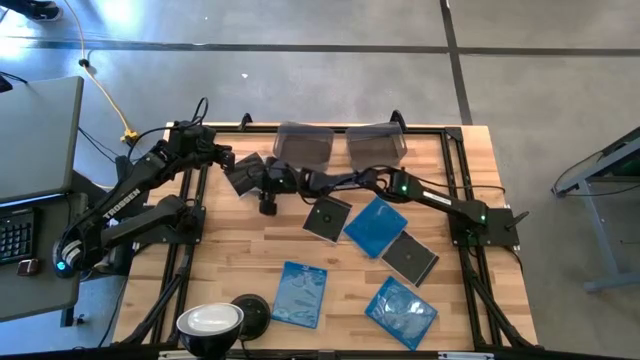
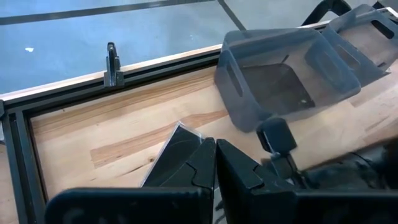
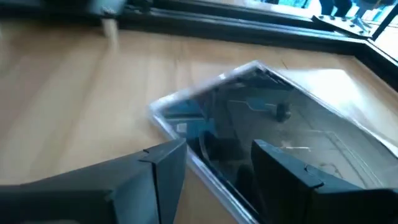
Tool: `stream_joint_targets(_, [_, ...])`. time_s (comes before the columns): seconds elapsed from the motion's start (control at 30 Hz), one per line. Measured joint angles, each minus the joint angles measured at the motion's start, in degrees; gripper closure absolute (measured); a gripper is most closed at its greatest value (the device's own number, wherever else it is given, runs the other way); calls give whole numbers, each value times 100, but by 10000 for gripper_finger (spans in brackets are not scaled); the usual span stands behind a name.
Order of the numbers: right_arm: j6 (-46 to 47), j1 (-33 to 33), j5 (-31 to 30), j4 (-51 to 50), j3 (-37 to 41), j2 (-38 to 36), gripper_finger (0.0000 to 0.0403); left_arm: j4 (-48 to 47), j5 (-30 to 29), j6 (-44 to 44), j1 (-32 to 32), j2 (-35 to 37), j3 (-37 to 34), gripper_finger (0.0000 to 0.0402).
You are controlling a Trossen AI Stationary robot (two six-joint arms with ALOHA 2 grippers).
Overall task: Pick & place jewel cases by type
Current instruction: Put the top left black cd case into the left black bin
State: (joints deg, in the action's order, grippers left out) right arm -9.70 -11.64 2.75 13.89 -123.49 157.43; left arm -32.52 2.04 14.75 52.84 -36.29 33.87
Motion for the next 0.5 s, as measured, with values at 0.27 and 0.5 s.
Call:
stream_joint_targets(0.27, [-40, -13, 251, -347, -38, 38, 226, -8, -1, 4, 0, 0, -1, 387])
stream_joint_targets(0.5, [419, -173, 1263, -1567, -72, -33, 226, -13, -4, -84, 0, 0, -1, 387])
